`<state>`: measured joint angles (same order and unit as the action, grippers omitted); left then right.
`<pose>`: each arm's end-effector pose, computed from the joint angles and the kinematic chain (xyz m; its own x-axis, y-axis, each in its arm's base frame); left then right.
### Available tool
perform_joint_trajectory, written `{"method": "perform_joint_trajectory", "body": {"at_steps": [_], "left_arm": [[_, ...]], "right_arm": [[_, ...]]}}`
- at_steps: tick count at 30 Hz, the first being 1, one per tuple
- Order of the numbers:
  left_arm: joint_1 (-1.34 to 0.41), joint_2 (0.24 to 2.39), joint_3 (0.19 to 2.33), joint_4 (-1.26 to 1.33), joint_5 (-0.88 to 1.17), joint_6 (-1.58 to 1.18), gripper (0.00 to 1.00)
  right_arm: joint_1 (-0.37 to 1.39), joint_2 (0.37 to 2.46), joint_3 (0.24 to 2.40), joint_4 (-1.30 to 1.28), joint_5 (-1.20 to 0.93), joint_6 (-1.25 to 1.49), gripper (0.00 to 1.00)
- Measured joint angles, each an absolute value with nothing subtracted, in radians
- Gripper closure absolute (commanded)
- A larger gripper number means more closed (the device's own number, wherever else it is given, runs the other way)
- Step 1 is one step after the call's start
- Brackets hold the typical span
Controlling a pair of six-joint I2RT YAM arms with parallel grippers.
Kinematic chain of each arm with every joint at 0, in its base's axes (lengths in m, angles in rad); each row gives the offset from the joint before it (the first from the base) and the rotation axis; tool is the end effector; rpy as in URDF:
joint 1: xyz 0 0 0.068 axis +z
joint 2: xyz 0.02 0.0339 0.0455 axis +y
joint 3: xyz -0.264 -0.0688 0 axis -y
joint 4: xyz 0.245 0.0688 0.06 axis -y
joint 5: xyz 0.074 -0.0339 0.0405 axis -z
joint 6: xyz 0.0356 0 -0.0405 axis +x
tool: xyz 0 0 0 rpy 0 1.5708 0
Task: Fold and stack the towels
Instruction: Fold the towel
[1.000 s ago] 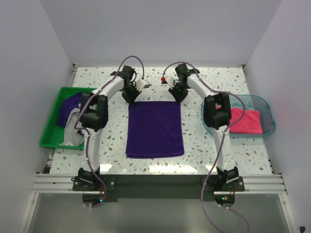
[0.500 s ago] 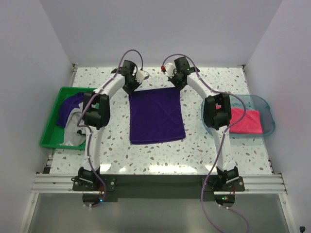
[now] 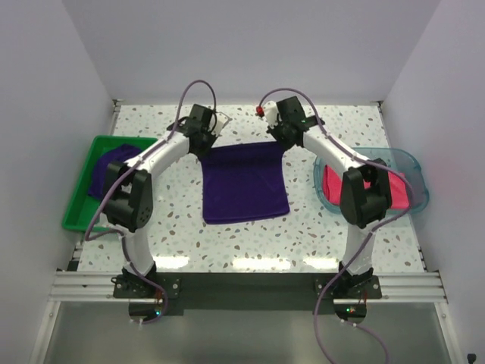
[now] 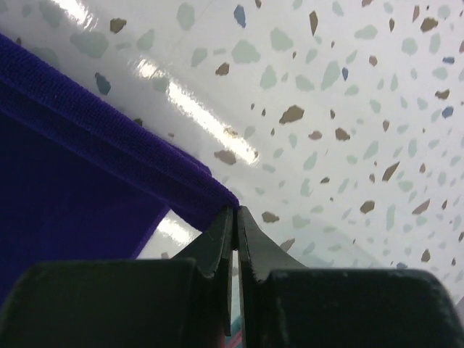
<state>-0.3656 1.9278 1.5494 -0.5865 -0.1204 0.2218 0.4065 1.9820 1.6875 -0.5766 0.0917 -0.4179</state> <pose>0.3978 -0.1477 0.2362 -0.6848 0.4960 -0.5338 0.4528 0.8636 0.2216 0.4127 0.1741 0.2581 -0.5044 -0.6571 -0.5601 -0.5955 0.7345 -0.3254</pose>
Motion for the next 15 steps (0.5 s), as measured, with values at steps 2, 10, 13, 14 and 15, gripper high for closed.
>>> {"method": "perform_joint_trajectory", "body": {"at_steps": [2, 10, 13, 14, 15], "left_arm": [[-0.392, 1.867, 1.474, -0.585, -0.138, 0.174, 1.0], [-0.429, 1.726, 1.237, -0.614, -0.088, 0.019, 1.0], [-0.428, 1.708, 1.207, -0.623, -0.057, -0.016, 1.0], [-0.428, 1.703, 1.199, -0.623, -0.044, -0.025, 1.0], [-0.427, 1.7, 1.194, -0.626, -0.033, -0.034, 1.0]], "right_arm": [[0.413, 1.907, 1.592, -0.558, 0.099, -0.379, 1.0], [0.447, 1.724, 1.273, -0.527, 0.096, -0.191, 1.0], [0.454, 1.705, 1.22, -0.539, 0.078, -0.122, 1.0], [0.453, 1.699, 1.204, -0.538, 0.07, -0.101, 1.0], [0.451, 1.69, 1.187, -0.539, 0.063, -0.083, 1.0]]}}
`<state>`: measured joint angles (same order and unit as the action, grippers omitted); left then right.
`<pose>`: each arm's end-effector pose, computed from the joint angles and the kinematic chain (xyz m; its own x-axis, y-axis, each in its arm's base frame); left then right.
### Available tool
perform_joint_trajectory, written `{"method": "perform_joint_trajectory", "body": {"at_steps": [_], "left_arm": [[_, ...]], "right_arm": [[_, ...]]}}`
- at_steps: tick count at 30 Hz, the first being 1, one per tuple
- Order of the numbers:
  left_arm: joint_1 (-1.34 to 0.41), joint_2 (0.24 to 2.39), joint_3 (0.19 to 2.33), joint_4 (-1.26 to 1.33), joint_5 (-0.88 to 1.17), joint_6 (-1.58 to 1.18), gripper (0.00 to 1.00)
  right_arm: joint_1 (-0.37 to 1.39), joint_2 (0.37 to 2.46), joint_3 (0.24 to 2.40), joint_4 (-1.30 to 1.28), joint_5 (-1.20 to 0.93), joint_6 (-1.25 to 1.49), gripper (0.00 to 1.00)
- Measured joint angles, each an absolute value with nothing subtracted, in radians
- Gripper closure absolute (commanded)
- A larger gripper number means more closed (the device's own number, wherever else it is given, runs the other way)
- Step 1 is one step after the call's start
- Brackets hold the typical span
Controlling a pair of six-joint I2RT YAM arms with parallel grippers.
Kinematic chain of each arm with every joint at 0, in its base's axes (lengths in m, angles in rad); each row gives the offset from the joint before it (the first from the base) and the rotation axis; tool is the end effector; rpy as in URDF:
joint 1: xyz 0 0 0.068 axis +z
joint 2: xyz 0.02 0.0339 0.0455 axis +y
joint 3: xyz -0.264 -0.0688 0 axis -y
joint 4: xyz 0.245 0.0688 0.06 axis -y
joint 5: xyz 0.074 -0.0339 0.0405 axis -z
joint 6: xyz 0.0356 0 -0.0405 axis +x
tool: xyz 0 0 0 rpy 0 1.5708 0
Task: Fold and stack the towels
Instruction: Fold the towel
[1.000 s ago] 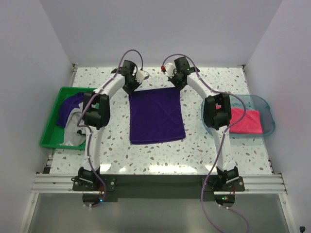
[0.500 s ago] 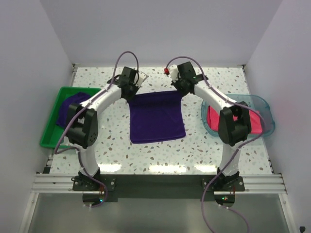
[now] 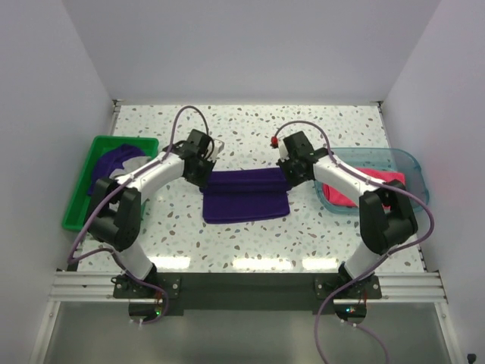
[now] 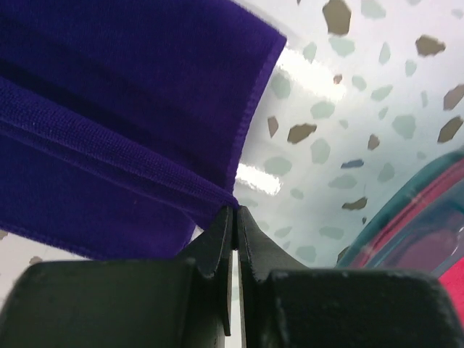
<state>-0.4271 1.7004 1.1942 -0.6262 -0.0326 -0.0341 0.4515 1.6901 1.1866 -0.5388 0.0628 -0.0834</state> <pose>0.3136 -0.1414 0.2098 -0.8373 0.3436 -0.4252 0.3731 0.9277 0.0150 0.3161 0.1508 0.2154 -0.7404 -0.4514 -0.4980 -0.4703 0.8773 -0.0960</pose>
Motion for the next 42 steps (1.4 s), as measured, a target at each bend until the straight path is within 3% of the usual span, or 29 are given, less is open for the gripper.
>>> {"method": "perform_joint_trajectory", "body": {"at_steps": [18, 30, 42], "left_arm": [[-0.426, 1.602, 1.121, -0.683, 0.15, -0.097, 1.0], [-0.426, 1.663, 1.015, -0.686, 0.21, -0.113, 0.97], [-0.426, 1.66, 1.097, -0.706, 0.162, -0.112, 0.97]], "right_arm": [[0.45, 1.51, 1.068, -0.596, 0.014, 0.081, 1.0], [0.451, 1.584, 0.995, -0.616, -0.044, 0.177, 1.0], [0.451, 1.597, 1.016, -0.633, -0.046, 0.184, 1.0]]}}
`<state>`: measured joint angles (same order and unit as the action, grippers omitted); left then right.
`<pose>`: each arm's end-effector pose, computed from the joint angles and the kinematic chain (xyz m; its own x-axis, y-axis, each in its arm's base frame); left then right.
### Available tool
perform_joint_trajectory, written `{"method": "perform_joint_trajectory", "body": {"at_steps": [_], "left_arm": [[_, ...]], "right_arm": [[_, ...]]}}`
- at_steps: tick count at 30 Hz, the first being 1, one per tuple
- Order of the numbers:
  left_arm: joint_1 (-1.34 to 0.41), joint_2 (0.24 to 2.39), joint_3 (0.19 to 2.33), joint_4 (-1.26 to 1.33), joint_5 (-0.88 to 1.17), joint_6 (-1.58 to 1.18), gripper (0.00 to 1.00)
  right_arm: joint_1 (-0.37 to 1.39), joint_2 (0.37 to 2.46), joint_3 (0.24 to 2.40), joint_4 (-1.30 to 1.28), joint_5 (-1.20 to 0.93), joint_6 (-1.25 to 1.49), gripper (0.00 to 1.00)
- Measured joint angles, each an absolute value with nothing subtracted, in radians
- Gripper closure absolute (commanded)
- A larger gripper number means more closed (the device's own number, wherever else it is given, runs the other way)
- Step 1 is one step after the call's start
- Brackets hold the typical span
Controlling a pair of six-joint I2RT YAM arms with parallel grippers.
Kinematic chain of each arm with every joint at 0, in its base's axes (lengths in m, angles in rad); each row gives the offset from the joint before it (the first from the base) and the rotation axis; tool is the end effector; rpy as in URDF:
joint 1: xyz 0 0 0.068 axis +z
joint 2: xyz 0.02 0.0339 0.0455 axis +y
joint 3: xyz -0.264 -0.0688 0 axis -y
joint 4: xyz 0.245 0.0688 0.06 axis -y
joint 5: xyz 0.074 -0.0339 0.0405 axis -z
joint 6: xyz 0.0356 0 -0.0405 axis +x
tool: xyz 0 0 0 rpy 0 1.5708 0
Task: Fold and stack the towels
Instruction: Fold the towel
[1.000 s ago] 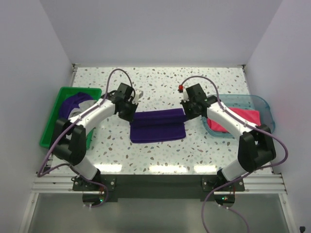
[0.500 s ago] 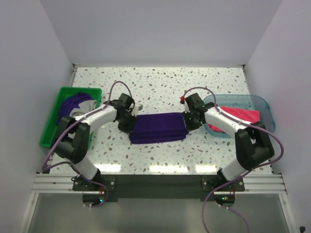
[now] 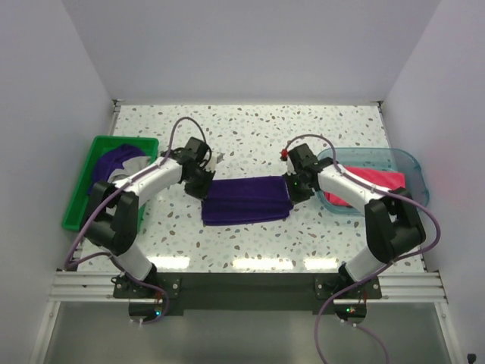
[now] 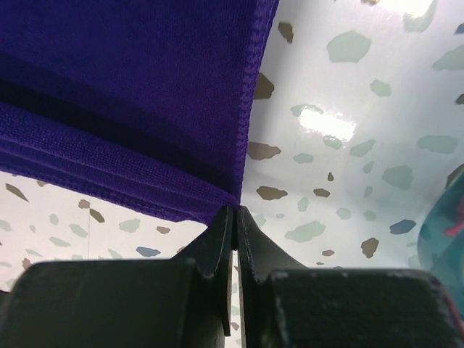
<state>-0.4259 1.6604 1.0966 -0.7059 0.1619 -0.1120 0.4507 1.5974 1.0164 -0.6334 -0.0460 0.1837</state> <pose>0.2846 -0.1354 0.1920 -0.9147 0.2938 -0.2775 0.3512 0.9176 -0.1861 0.2720 0.1335 0.1904 -0.9115 -0.2384 -0.3352 -0.2879 0.9518 0.1061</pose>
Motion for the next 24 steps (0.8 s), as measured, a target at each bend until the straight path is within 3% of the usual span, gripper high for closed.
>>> {"method": "perform_joint_trajectory", "body": {"at_steps": [11, 24], "left_arm": [[-0.426, 1.697, 1.328, -0.696, -0.057, -0.083, 0.98], [-0.388, 1.87, 1.531, -0.601, -0.199, -0.04, 0.97]], "right_arm": [[0.451, 1.588, 1.196, -0.588, 0.096, 0.131, 1.0], [0.451, 1.785, 1.427, -0.43, 0.269, -0.043, 1.0]]}}
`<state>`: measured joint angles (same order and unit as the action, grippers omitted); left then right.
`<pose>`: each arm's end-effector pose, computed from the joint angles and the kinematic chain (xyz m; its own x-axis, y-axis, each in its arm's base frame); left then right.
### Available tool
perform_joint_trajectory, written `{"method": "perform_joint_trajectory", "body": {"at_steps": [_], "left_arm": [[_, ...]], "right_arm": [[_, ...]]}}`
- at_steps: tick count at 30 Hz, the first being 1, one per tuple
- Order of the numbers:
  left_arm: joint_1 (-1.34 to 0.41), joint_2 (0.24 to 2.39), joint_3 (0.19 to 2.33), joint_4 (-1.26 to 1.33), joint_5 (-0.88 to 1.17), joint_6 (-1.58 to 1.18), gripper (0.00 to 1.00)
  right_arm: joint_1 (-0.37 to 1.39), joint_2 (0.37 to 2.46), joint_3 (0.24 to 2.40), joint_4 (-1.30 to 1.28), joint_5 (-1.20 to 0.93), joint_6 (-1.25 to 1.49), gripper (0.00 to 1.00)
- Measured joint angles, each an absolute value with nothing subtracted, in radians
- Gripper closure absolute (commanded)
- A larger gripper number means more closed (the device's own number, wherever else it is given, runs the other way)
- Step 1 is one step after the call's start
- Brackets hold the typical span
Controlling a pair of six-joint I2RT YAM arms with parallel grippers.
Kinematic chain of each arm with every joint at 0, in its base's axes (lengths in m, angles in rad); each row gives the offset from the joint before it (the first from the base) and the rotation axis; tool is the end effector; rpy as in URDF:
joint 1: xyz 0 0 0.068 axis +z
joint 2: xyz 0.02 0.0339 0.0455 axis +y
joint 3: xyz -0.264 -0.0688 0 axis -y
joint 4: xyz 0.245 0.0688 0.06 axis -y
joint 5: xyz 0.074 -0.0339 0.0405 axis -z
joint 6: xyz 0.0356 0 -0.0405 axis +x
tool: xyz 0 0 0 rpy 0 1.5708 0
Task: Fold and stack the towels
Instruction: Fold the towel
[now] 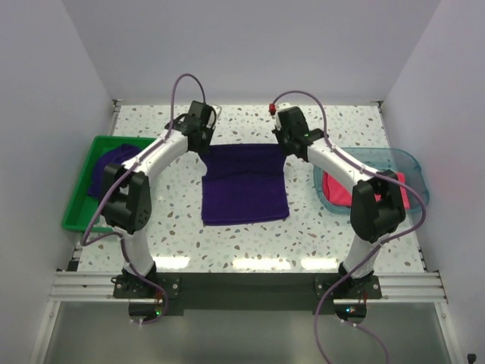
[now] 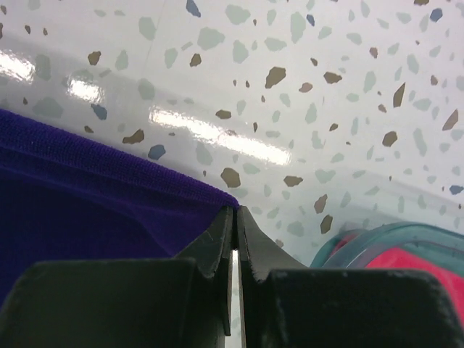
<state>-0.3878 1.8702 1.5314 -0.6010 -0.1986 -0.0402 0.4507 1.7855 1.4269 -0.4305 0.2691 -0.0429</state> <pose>0.3851 -0.1497 0.2530 -0.7574 0.2668 -0.5959 0.2327 0.9631 0.1355 0.3669 0.1670 0.2648 -0.6275 -0.3496 -0.6957 -0.2785 0.9352 -0.2187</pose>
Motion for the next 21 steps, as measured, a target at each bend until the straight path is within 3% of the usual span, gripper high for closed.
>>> {"method": "perform_joint_trajectory", "body": {"at_steps": [12, 21], "left_arm": [[-0.336, 1.895, 1.611, -0.592, -0.152, -0.01, 0.96], [-0.336, 1.769, 1.377, -0.632, -0.045, -0.052, 0.95]], "right_arm": [[0.453, 1.811, 1.477, -0.382, 0.279, -0.101, 1.0], [0.454, 1.746, 1.355, -0.455, 0.202, -0.054, 1.0]]}}
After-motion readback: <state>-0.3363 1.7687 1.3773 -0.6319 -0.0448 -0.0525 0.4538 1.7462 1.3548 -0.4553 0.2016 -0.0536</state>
